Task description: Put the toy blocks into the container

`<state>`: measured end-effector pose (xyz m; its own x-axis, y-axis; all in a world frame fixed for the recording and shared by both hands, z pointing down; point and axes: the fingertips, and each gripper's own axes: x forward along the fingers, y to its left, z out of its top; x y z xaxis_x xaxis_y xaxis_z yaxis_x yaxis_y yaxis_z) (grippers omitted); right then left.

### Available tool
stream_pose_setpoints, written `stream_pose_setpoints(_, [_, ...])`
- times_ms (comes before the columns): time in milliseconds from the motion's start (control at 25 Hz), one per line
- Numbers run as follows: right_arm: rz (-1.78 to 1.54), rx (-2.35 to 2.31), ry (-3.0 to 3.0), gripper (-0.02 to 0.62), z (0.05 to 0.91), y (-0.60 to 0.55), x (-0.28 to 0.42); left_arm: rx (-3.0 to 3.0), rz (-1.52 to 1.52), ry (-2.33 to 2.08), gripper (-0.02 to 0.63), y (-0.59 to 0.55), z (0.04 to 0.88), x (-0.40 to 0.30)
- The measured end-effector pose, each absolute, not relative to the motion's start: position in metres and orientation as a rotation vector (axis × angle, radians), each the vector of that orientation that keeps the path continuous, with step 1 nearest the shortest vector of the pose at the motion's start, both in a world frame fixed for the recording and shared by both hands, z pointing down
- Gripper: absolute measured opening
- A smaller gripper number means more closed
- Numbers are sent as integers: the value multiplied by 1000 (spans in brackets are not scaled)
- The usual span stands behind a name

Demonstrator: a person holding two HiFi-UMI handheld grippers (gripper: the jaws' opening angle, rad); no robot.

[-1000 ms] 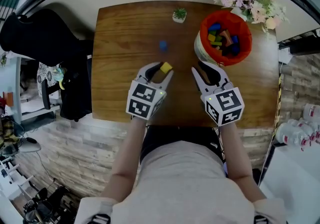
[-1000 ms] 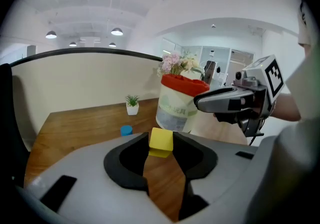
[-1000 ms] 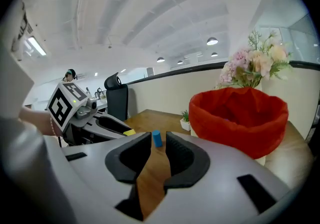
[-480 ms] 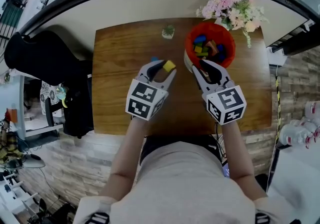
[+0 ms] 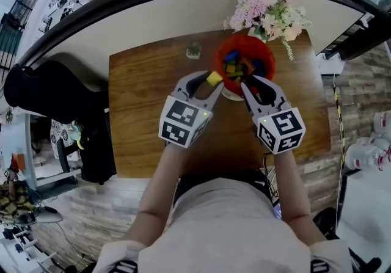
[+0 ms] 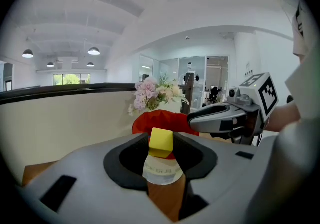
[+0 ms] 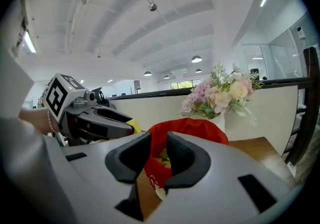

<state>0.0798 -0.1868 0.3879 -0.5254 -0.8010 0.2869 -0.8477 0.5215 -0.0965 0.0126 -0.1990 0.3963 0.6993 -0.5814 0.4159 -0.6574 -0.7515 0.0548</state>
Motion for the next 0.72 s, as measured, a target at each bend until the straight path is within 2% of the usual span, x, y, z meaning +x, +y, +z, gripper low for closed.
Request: stream_pose_setpoints(720, [395,1517,-2493,95,400,-193,117,2825,540,-856,168,-222,390,70])
